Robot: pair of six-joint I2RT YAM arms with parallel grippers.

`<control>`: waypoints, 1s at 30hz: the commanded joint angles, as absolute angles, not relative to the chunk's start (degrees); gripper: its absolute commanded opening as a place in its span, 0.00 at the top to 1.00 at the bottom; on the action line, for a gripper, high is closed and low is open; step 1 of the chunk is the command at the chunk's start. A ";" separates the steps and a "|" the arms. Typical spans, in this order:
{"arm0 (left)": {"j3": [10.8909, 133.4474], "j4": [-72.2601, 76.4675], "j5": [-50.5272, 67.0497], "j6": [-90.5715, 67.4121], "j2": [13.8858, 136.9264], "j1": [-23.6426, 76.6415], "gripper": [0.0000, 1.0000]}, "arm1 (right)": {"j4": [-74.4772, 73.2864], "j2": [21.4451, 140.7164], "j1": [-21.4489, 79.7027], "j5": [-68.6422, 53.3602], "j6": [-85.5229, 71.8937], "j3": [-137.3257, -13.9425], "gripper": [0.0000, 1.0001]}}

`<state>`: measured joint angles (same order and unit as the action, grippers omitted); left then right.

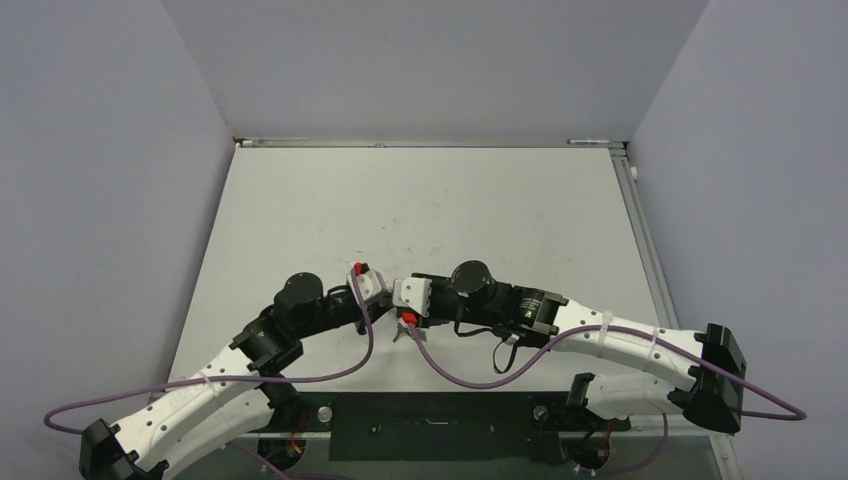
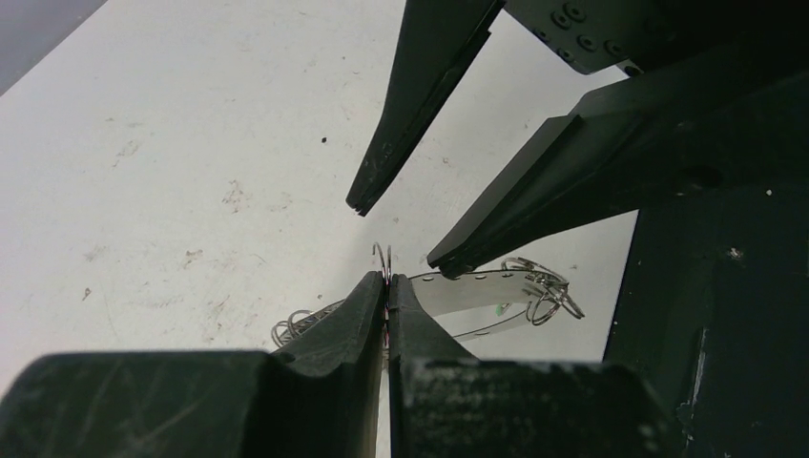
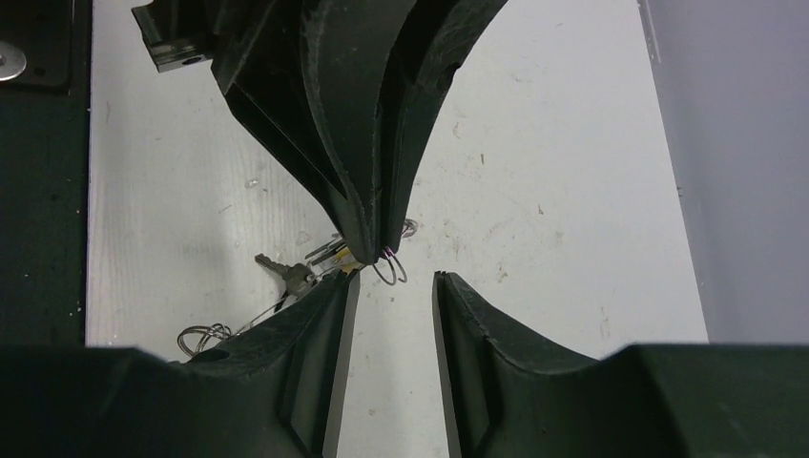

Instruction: Put the keys on the keyring

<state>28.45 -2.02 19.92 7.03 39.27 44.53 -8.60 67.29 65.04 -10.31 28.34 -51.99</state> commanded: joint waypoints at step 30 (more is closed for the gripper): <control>31.11 1.02 23.62 10.70 39.02 46.35 1.00 | -8.40 71.37 59.68 -22.65 29.29 -54.62 0.74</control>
